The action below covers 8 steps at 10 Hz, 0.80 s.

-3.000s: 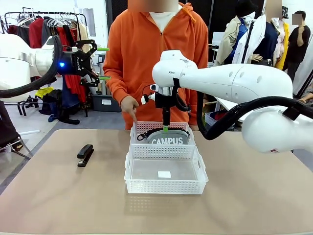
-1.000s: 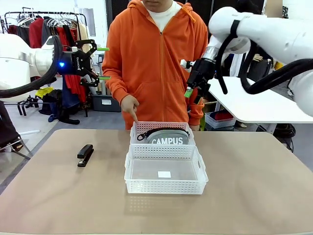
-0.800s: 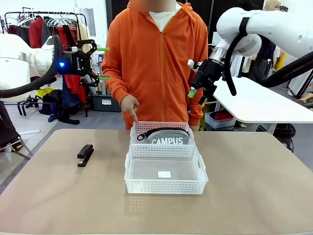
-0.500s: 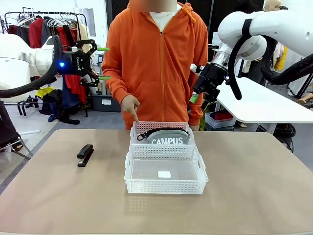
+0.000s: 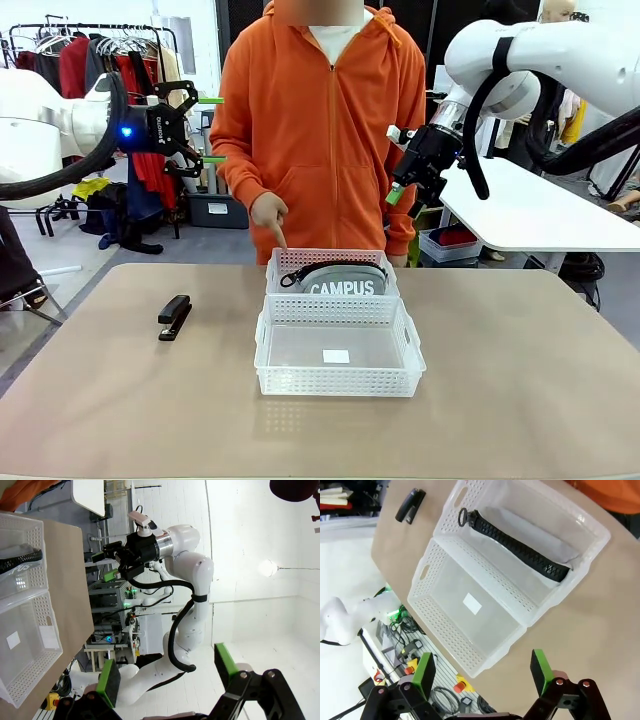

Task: Distribute items into two baskets.
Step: Pick up the Stapler that the person points to.

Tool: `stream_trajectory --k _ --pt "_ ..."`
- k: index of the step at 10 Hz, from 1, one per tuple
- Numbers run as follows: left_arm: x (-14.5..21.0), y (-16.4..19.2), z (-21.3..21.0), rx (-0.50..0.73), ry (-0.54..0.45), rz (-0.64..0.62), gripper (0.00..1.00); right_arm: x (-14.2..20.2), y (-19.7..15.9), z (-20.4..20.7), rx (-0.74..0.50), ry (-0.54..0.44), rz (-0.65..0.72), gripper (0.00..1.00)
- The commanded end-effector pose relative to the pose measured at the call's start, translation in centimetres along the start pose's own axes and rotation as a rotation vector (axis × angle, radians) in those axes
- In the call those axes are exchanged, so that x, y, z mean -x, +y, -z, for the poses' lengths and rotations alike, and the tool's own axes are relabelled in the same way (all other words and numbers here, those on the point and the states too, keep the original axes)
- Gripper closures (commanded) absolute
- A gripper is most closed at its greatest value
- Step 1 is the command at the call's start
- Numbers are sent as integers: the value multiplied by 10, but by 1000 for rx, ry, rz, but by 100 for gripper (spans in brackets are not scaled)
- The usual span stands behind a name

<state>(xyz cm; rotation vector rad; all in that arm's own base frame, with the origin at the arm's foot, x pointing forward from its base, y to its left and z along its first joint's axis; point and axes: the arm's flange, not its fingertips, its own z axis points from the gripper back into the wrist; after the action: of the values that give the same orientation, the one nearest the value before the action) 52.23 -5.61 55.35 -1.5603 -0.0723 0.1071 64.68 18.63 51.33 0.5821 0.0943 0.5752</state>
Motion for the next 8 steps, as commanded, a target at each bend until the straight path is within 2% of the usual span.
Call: stream_trajectory --k 1,5,7,8 --pt "0 -2 -1 4 -2 2 0 20 7 -4 -73 -33 126 0" --pt "0 -2 -1 4 -2 2 0 114 14 -49 -189 -239 419 0" --pt "0 -2 -1 4 -2 2 0 156 11 -65 -263 -331 496 0" --pt "0 -2 -1 4 -2 2 0 174 8 -71 -293 -410 511 0"
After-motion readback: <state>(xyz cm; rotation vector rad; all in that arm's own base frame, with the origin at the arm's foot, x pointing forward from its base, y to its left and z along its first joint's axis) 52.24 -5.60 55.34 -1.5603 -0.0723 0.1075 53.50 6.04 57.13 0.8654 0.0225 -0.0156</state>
